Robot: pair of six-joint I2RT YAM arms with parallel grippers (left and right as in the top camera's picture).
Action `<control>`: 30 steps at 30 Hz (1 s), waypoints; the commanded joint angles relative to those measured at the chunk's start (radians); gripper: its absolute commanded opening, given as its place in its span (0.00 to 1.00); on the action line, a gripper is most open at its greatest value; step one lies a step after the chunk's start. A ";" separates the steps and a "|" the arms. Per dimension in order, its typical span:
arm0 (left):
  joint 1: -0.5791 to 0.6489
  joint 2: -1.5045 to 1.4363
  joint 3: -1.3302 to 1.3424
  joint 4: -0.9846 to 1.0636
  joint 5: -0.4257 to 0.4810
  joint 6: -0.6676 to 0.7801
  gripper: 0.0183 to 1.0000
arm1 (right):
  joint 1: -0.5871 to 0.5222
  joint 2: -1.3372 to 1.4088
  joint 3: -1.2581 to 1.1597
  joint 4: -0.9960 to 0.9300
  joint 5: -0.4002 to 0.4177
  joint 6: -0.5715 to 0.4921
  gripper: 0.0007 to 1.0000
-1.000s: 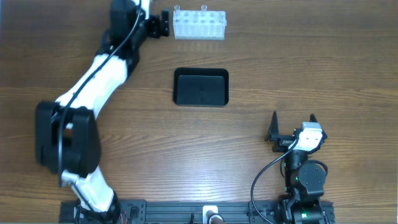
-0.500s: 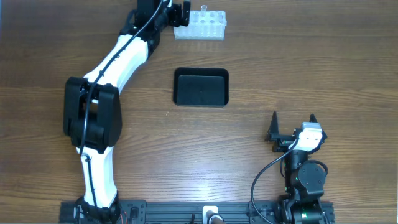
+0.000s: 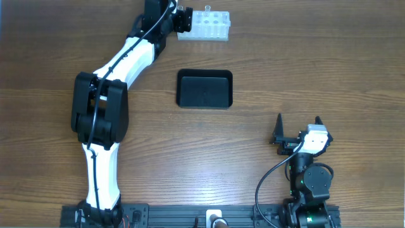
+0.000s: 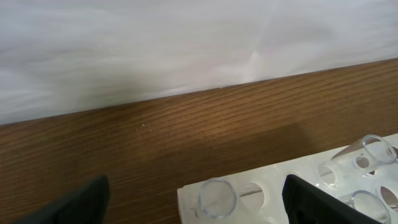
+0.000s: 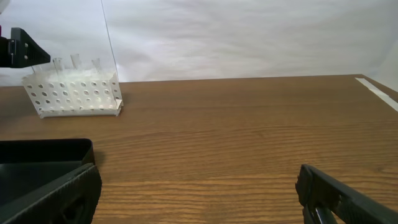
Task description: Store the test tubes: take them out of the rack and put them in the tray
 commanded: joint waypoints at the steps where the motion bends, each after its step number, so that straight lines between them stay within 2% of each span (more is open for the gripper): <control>1: -0.008 0.019 0.029 0.021 -0.009 -0.008 0.85 | -0.006 -0.007 -0.006 -0.003 -0.004 -0.002 0.99; 4: -0.008 0.034 0.029 0.047 -0.009 -0.008 0.84 | -0.006 -0.007 -0.006 -0.003 -0.004 -0.002 0.99; 12: -0.009 0.042 0.030 0.059 -0.009 -0.008 0.72 | -0.006 -0.007 -0.006 -0.003 -0.004 -0.002 0.99; 24: -0.009 0.064 0.030 0.075 -0.009 -0.008 0.63 | -0.006 -0.007 -0.006 -0.003 -0.004 -0.002 0.99; 30: -0.009 0.066 0.030 0.075 -0.009 -0.008 0.51 | -0.006 -0.007 -0.006 -0.003 -0.004 -0.002 0.99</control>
